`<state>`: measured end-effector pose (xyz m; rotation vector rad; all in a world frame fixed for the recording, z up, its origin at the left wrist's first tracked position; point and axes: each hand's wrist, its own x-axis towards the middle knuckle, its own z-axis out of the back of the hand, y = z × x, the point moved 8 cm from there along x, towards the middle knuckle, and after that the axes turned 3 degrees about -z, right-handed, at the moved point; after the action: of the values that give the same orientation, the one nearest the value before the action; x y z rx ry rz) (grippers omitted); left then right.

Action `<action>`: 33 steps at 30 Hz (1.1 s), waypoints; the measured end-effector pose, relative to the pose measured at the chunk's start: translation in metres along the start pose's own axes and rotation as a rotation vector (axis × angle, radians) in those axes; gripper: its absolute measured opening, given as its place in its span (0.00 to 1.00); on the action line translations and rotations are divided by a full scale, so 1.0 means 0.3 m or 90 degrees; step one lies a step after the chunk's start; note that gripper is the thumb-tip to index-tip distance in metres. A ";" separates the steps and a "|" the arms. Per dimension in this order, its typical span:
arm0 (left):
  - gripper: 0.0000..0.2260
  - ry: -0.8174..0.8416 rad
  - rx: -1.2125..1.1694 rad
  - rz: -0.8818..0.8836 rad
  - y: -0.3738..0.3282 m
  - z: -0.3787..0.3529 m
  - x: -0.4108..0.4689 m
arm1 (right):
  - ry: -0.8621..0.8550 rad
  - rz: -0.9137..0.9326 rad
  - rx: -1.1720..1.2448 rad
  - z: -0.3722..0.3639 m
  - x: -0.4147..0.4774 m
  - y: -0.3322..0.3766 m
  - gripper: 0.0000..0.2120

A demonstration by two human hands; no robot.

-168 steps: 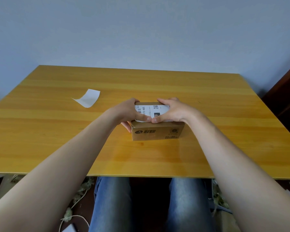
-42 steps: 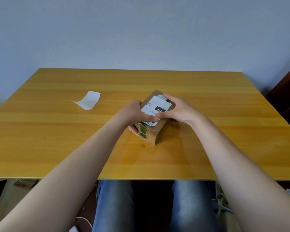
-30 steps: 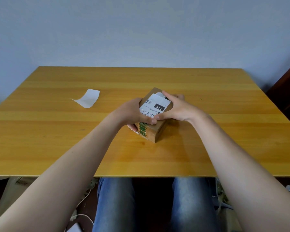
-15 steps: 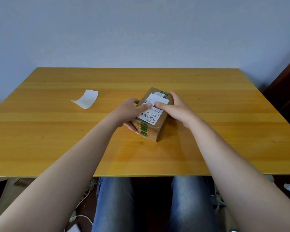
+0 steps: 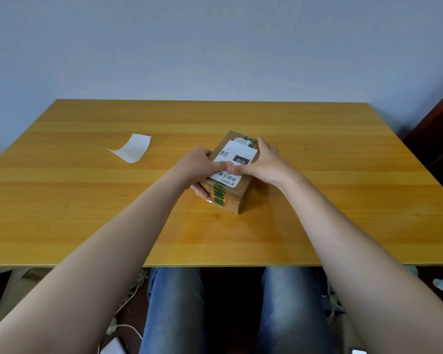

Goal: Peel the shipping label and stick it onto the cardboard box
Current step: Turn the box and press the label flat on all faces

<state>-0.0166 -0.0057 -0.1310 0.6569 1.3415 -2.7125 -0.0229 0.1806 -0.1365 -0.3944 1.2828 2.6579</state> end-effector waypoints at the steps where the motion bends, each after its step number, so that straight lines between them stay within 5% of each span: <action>1: 0.24 0.002 0.002 -0.003 0.005 0.001 0.002 | 0.007 -0.001 -0.015 -0.001 -0.002 -0.003 0.67; 13: 0.36 0.009 -0.033 -0.053 0.015 -0.001 0.002 | 0.087 0.003 -0.087 -0.027 -0.020 -0.009 0.75; 22: 0.28 0.052 -0.035 -0.084 0.009 -0.016 -0.012 | 0.118 0.007 -0.123 -0.031 -0.034 -0.010 0.75; 27: 0.29 0.083 -0.025 -0.056 0.012 -0.014 -0.012 | 0.137 0.015 -0.026 -0.056 -0.005 -0.030 0.84; 33: 0.21 0.006 -0.070 0.025 -0.006 -0.009 -0.014 | 0.066 -0.009 0.064 -0.038 0.039 -0.014 0.75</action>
<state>-0.0122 -0.0032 -0.1293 0.6786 1.4524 -2.5869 -0.0309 0.1746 -0.1500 -0.5303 1.4314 2.5788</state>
